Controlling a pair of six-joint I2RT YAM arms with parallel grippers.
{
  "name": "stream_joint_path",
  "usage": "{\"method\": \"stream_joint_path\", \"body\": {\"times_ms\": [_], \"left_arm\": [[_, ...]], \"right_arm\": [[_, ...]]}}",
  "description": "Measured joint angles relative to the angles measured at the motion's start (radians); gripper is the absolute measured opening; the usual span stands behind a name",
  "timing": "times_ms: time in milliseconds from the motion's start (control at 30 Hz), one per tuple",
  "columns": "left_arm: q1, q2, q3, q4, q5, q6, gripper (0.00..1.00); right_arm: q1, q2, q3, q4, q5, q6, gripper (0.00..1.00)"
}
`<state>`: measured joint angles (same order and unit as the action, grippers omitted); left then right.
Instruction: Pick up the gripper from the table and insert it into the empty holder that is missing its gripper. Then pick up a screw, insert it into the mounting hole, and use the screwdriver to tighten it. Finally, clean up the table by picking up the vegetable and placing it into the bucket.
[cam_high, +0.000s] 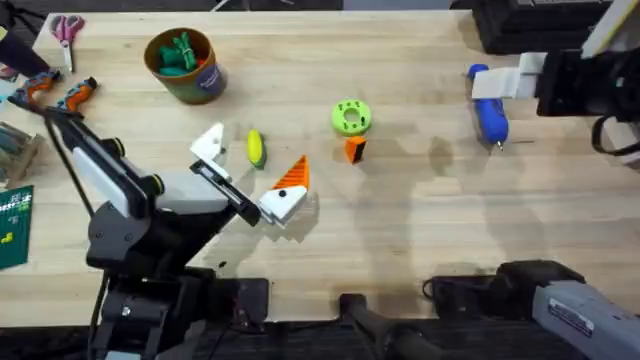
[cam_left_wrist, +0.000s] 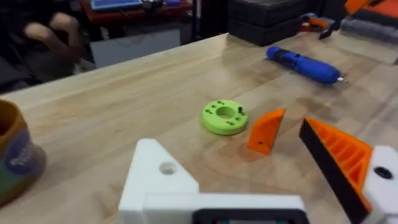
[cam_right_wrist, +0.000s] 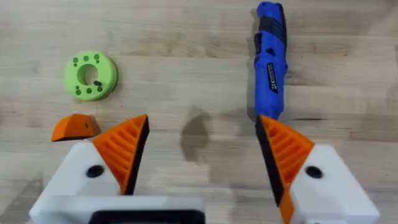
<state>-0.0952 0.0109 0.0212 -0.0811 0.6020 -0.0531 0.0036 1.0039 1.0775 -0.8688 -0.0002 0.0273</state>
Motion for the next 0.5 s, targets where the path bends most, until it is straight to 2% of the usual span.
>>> {"method": "stream_joint_path", "body": {"times_ms": [100,200,233,367,400,500], "left_arm": [[0.014,0.0,-0.002,0.003,0.056,-0.054,0.986],[0.051,0.0,-0.005,0.006,0.117,-0.082,0.986],[0.093,0.0,-0.006,0.006,0.186,-0.091,0.987],[0.141,0.0,-0.006,-0.012,0.28,-0.046,0.986],[0.162,0.0,-0.006,-0.017,0.335,-0.002,0.986],[0.174,0.0,-0.006,-0.02,0.367,0.022,0.987]], "right_arm": [[0.0,0.0,0.0,0.0,0.0,0.0,0.989],[0.0,0.0,0.0,0.0,0.0,0.0,0.989],[0.0,0.0,0.0,0.0,0.0,0.0,0.989],[0.0,0.0,0.0,0.0,0.0,0.0,0.988],[0.0,0.0,0.0,0.0,0.0,0.0,0.989],[0.0,0.0,0.0,0.0,0.0,0.0,0.989]]}}
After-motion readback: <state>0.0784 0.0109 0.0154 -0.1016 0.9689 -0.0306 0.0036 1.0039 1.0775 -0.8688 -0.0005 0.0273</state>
